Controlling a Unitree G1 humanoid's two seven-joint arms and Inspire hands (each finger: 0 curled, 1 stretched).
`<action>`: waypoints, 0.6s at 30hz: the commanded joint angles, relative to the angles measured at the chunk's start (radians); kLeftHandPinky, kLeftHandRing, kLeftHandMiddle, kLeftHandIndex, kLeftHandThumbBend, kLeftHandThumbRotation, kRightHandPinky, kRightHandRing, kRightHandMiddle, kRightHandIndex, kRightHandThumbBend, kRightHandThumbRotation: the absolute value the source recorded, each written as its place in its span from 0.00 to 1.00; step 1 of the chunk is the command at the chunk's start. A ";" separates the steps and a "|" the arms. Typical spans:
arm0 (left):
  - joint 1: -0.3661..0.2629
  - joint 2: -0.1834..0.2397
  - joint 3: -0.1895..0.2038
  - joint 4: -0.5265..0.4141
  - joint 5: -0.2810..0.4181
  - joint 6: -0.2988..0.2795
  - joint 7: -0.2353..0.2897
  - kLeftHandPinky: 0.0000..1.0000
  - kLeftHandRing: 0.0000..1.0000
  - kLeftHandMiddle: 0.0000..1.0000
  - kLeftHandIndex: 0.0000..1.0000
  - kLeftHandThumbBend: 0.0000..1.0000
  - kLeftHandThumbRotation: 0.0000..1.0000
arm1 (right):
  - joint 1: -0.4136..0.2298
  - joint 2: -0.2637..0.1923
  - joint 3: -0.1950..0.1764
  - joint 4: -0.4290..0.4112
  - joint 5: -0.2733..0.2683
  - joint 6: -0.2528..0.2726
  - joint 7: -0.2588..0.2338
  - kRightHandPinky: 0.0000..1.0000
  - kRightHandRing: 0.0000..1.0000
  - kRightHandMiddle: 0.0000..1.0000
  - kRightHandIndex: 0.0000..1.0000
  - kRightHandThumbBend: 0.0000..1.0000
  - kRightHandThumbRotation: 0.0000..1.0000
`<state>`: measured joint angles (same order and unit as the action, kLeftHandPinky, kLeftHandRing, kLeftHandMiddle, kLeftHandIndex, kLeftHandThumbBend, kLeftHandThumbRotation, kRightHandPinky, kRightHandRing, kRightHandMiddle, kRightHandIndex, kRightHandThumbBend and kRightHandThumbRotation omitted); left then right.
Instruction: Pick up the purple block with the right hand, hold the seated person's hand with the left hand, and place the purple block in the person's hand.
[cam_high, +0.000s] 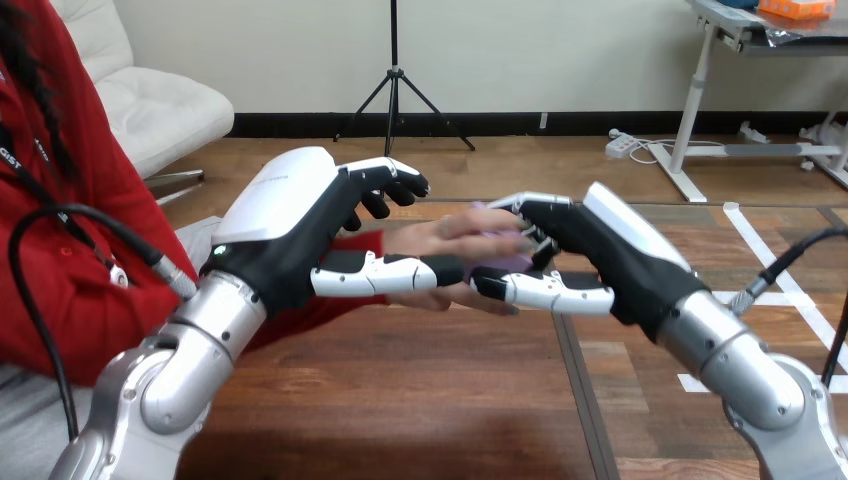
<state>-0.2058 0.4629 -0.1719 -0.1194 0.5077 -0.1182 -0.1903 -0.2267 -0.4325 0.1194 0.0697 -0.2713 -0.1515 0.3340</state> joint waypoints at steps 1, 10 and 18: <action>0.015 0.012 0.044 -0.038 -0.028 -0.007 0.001 0.59 0.71 0.75 0.74 0.99 0.84 | -0.007 -0.012 -0.036 0.009 0.029 -0.032 -0.014 0.56 0.65 0.71 0.75 0.91 1.00; 0.050 0.028 0.051 -0.035 -0.070 -0.029 -0.027 0.61 0.74 0.77 0.76 1.00 0.81 | 0.020 -0.016 -0.049 0.013 0.055 -0.037 -0.014 0.55 0.66 0.71 0.76 0.96 1.00; 0.085 0.034 0.061 -0.032 -0.099 -0.043 -0.044 0.62 0.75 0.78 0.77 1.00 0.79 | 0.043 -0.017 -0.061 0.017 0.069 -0.052 -0.021 0.56 0.67 0.72 0.76 0.96 1.00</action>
<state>-0.1164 0.4778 -0.1409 -0.1277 0.4343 -0.1373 -0.2275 -0.1647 -0.4386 0.0992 0.0875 -0.2285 -0.1674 0.3339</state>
